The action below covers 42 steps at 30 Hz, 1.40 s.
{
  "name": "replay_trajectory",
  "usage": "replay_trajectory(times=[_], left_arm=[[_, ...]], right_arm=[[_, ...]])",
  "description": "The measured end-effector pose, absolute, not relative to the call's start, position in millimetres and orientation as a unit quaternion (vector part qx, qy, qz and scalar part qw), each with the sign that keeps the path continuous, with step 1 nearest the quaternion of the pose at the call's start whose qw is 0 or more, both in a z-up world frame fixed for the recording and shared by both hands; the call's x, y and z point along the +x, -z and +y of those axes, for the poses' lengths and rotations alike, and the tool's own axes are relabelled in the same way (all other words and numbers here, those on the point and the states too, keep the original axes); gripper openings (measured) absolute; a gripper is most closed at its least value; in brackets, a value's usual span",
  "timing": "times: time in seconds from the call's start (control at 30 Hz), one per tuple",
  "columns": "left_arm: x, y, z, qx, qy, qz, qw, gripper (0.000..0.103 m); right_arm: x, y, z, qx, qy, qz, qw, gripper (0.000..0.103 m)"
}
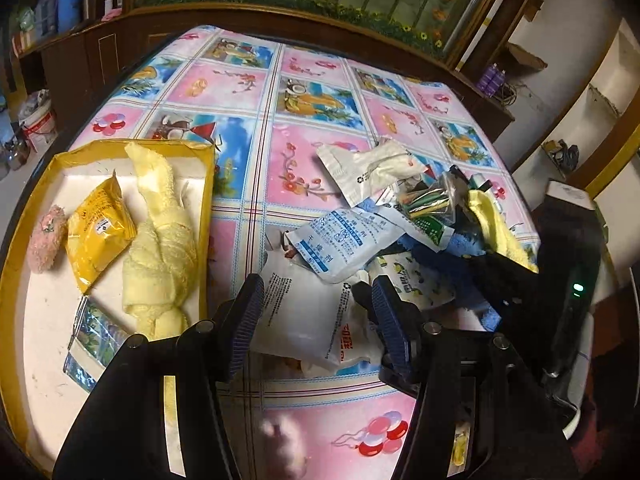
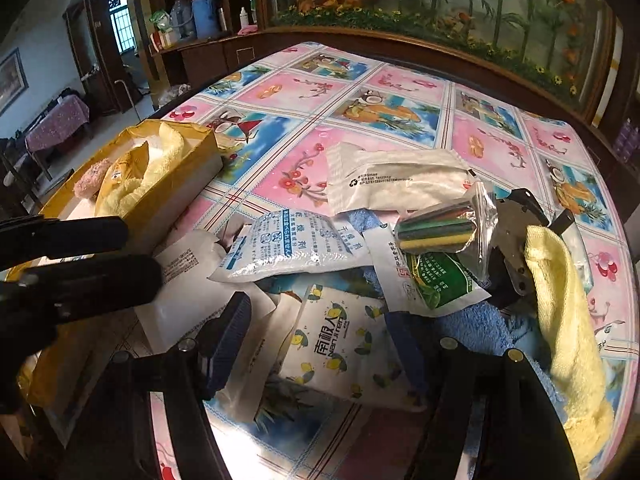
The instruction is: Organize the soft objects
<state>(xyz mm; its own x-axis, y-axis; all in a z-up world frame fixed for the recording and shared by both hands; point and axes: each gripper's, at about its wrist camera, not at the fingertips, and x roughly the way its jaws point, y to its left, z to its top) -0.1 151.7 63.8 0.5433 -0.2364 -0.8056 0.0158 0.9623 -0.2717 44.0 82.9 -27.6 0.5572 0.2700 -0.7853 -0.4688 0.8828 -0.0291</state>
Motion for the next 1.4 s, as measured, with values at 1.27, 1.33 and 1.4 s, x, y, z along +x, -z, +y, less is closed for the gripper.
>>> replay_trajectory(times=[1.27,1.33,1.4], left_arm=[[-19.6,-18.5,96.8,0.038,0.047,0.518,0.853,0.077],[-22.1,-18.3,96.4,0.040,0.054,0.514,0.855,0.074],[-26.7,-22.0,100.6,0.021,0.089,0.509,0.856,0.043]], right_arm=[[-13.8,6.9,-30.4,-0.008,-0.249,0.458,0.853,0.073],[-14.9,7.8,-31.2,-0.002,-0.253,0.459,0.852,0.073],[-13.4,11.1,-33.9,0.010,-0.254,0.464,0.848,0.073]])
